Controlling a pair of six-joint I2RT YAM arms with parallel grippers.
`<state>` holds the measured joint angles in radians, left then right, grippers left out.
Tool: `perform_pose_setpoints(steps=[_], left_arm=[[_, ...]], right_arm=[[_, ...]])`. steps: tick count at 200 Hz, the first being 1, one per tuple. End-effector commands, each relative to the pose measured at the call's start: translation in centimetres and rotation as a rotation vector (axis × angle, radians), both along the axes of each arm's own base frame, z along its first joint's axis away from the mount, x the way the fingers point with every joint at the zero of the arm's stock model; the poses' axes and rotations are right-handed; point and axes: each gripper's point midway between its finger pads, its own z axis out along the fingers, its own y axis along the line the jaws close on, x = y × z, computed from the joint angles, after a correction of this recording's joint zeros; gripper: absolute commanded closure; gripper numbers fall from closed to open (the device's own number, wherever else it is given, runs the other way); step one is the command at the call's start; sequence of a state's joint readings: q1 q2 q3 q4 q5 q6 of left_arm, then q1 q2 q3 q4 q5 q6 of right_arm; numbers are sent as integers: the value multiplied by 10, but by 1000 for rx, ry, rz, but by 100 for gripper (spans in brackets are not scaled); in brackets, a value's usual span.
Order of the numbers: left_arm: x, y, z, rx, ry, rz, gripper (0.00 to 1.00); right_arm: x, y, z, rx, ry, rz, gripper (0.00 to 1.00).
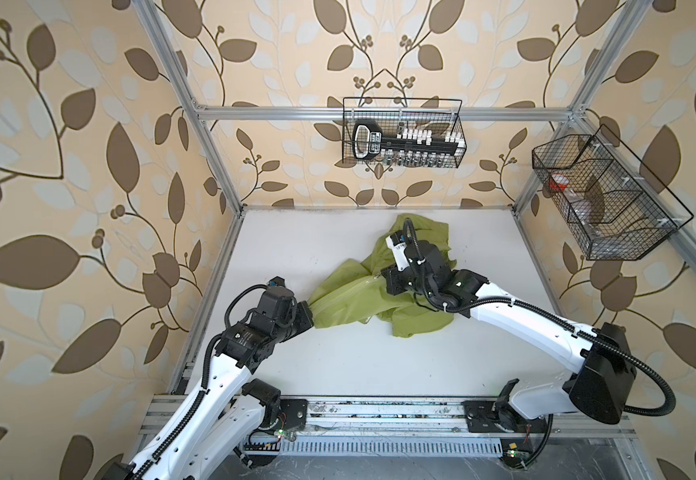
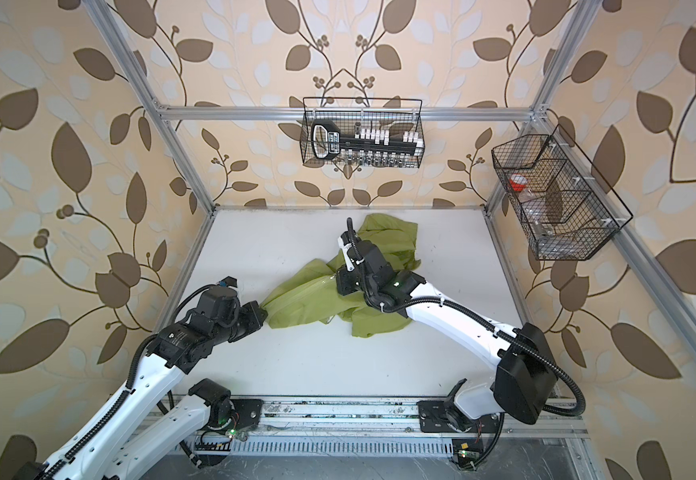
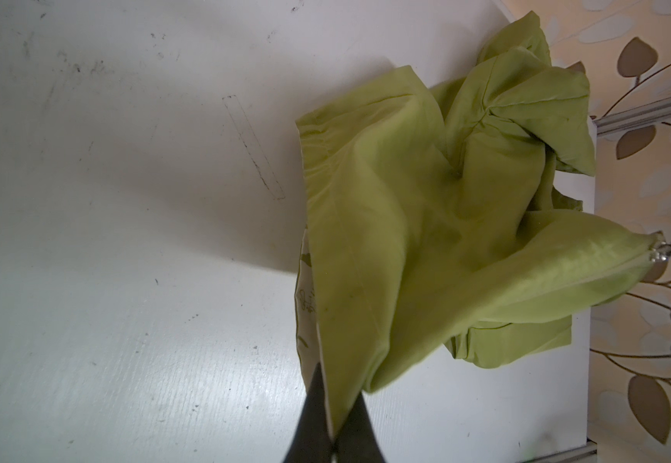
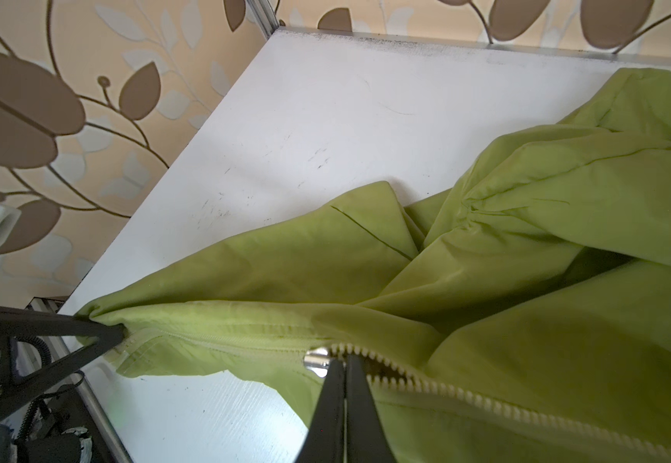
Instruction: Zip up the jacket
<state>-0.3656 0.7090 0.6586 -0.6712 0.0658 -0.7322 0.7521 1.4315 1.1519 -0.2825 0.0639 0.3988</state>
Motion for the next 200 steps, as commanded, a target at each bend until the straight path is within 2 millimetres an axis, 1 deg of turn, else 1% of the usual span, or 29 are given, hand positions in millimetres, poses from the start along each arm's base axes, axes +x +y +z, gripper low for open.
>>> perform_pose_setpoints(steps=[1, 74, 118, 200], left_arm=[[-2, 13, 0, 59, 11, 42, 100], [-2, 14, 0, 62, 10, 41, 100], [-2, 14, -2, 61, 10, 40, 100], [-3, 12, -3, 55, 15, 33, 100]], right_arm=[[4, -14, 8, -12, -34, -35, 100], [4, -15, 7, -12, -32, -36, 100], [4, -16, 10, -10, -37, -40, 100], [6, -23, 12, -14, -40, -53, 100]])
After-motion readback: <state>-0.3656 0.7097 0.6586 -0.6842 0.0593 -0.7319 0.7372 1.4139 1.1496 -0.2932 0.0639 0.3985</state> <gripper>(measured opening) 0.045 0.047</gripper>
